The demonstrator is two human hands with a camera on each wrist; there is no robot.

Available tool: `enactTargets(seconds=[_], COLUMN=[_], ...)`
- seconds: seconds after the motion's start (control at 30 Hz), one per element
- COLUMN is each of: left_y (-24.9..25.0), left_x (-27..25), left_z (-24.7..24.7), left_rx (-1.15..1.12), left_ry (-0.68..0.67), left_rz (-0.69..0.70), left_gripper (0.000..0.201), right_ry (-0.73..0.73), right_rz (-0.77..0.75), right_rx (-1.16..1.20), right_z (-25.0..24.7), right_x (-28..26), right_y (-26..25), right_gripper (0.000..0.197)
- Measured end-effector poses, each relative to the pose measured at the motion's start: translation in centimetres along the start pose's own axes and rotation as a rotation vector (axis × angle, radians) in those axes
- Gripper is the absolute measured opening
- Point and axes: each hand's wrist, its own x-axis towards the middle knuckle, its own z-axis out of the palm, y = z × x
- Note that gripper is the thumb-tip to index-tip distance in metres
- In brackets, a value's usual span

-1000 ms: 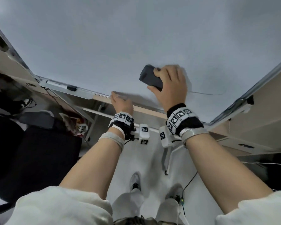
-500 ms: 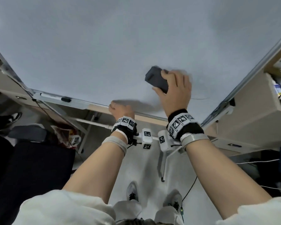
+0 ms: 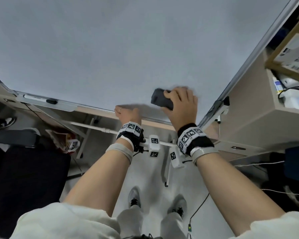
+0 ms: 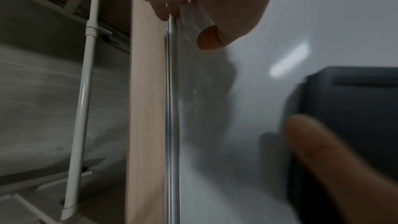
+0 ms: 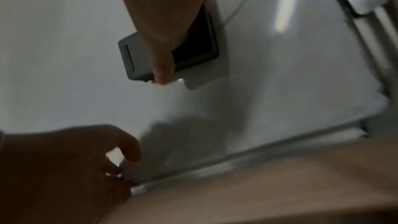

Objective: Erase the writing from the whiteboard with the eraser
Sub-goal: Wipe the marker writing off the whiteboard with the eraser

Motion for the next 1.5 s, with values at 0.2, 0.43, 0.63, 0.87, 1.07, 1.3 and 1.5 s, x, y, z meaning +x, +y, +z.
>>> enactTargets(seconds=[0.2, 0.43, 0.63, 0.87, 1.07, 1.3, 1.5], left_y=[0.1, 2.2, -0.1, -1.8, -0.9, -1.6, -1.7], left_x=[-1.6, -3.5, -2.3, -2.0, -3.0, -2.8, -2.7], left_z=[1.1, 3.1, 3.8, 4.2, 3.6, 3.4, 3.4], left_rx=[-0.066, 0.04, -0.031, -0.186, -0.294, -0.166, -0.22], left_ry=[0.048, 0.113, 0.114, 0.121, 0.089, 0.09, 0.041], left_rz=[-0.032, -0.047, -0.017, -0.037, -0.06, -0.074, -0.033], left_gripper=[0.072, 0.073, 0.065, 0.07, 0.063, 0.06, 0.069], right_ry=[-0.034, 0.452, 0.271, -0.011, 0.048, 0.355, -0.012], right_rz=[0.008, -0.005, -0.068, -0.035, 0.027, 0.061, 0.098], right_rx=[0.036, 0.029, -0.033, -0.065, -0.084, -0.071, -0.049], right_z=[-2.7, -10.5, -6.7, -0.8, -3.5, -5.7, -1.3], right_x=[1.2, 7.4, 4.1, -2.0, -1.6, 0.7, -4.4], right_y=[0.9, 2.6, 3.8, 4.5, 5.4, 5.8, 5.9], right_gripper=[0.054, 0.047, 0.048, 0.053, 0.053, 0.046, 0.05])
